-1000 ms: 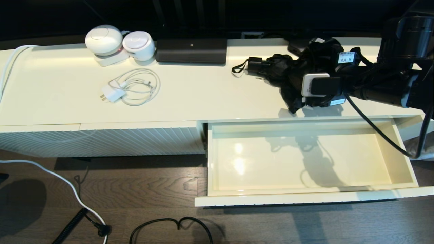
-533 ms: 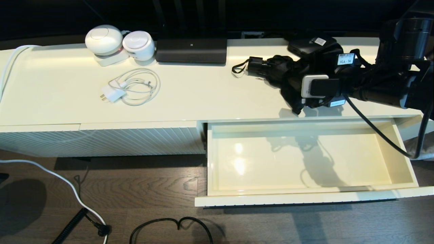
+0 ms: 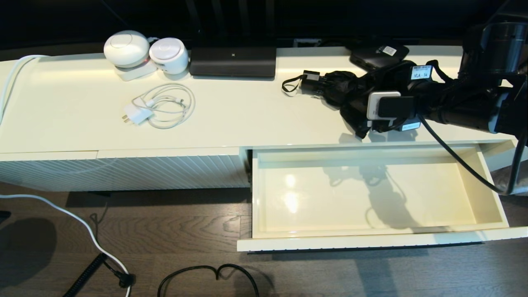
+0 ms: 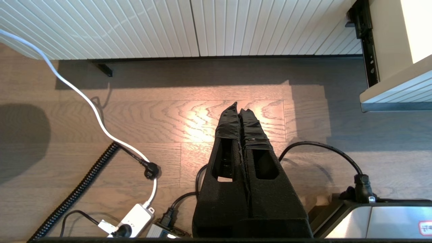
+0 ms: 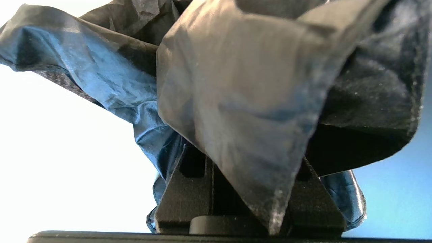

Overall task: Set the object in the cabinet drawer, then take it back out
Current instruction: Put the umbrella in the drawer

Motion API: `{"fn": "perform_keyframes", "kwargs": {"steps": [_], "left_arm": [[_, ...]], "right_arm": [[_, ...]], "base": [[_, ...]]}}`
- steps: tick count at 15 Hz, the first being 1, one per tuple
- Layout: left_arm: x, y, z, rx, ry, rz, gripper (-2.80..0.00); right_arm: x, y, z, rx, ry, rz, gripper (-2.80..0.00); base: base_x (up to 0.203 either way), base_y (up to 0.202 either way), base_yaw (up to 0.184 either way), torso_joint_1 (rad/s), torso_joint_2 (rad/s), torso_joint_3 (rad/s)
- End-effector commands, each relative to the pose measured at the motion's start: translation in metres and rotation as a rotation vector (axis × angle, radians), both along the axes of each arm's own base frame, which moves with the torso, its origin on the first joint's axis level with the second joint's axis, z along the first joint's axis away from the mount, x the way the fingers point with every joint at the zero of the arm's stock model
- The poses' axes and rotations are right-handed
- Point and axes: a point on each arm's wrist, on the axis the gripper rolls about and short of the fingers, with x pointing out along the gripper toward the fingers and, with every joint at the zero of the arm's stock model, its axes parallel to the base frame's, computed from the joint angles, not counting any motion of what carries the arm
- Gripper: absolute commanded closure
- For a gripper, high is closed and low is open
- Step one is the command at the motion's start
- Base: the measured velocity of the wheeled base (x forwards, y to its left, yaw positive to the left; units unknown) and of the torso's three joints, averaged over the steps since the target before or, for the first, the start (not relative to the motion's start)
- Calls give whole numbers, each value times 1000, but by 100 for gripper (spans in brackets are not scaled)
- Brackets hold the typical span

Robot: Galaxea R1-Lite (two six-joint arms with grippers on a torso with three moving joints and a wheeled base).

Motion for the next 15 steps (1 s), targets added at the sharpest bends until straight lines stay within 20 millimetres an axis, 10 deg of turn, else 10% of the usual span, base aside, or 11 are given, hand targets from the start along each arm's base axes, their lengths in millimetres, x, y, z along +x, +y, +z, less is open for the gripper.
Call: {"fn": "perform_keyframes", "kwargs": {"steps": [1, 15], "left_arm": [[0, 0, 0, -1, -2, -1, 0], [0, 0, 0, -1, -2, -1, 0]], "right_arm": [[-7, -2, 7, -6, -20, 3, 0], [-87, -23, 45, 3, -39, 2, 0]], "base": [[0, 0, 0, 0, 0, 0], [0, 0, 0, 0, 0, 0]]}}
